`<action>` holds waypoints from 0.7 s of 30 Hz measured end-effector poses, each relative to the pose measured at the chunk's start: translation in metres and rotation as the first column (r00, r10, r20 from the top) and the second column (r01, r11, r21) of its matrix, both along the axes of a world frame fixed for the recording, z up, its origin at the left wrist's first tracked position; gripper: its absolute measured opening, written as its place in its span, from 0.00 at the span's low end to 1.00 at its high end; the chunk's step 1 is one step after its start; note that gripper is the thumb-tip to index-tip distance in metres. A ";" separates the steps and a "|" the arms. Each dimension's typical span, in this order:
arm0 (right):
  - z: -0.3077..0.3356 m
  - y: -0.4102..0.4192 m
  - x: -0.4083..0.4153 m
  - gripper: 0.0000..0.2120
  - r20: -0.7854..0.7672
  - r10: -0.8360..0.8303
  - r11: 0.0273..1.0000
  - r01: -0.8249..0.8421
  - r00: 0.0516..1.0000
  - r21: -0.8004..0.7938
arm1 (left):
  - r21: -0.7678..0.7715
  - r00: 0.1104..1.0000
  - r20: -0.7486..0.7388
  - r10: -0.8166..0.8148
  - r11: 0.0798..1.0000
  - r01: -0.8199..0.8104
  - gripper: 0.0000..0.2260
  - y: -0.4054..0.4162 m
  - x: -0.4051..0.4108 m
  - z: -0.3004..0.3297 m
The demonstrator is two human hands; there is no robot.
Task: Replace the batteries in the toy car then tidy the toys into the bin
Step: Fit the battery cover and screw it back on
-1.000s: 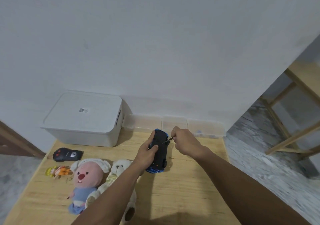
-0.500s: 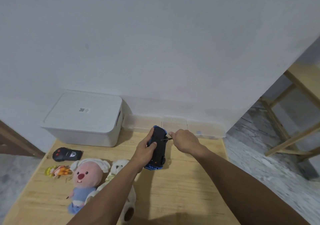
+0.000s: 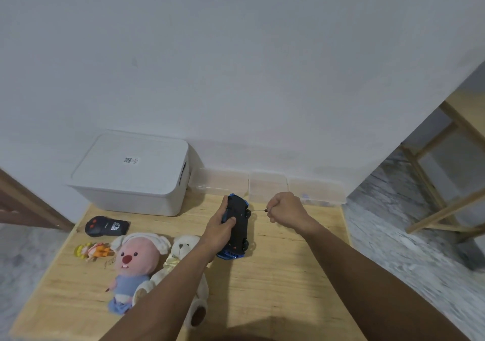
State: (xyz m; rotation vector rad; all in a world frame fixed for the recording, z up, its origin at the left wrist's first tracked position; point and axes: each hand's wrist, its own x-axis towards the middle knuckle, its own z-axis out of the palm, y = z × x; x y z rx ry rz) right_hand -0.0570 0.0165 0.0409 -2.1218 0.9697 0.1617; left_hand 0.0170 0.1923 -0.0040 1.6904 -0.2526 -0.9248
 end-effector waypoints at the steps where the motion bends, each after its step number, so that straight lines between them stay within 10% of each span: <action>1: -0.001 0.000 -0.002 0.07 0.015 -0.031 0.999 0.031 0.999 0.023 | -0.003 1.000 -0.011 0.009 1.000 -0.009 0.29 -0.001 -0.001 0.001; 11: -0.014 -0.008 -0.004 0.06 0.071 -0.089 0.981 0.075 0.994 0.176 | 0.114 0.977 -0.125 0.172 0.981 -0.158 0.10 -0.010 -0.011 0.002; 21: -0.023 -0.006 0.004 0.09 0.083 -0.127 0.891 0.077 0.988 0.446 | 0.121 0.953 -0.193 0.235 0.969 -0.215 0.14 -0.020 -0.017 0.003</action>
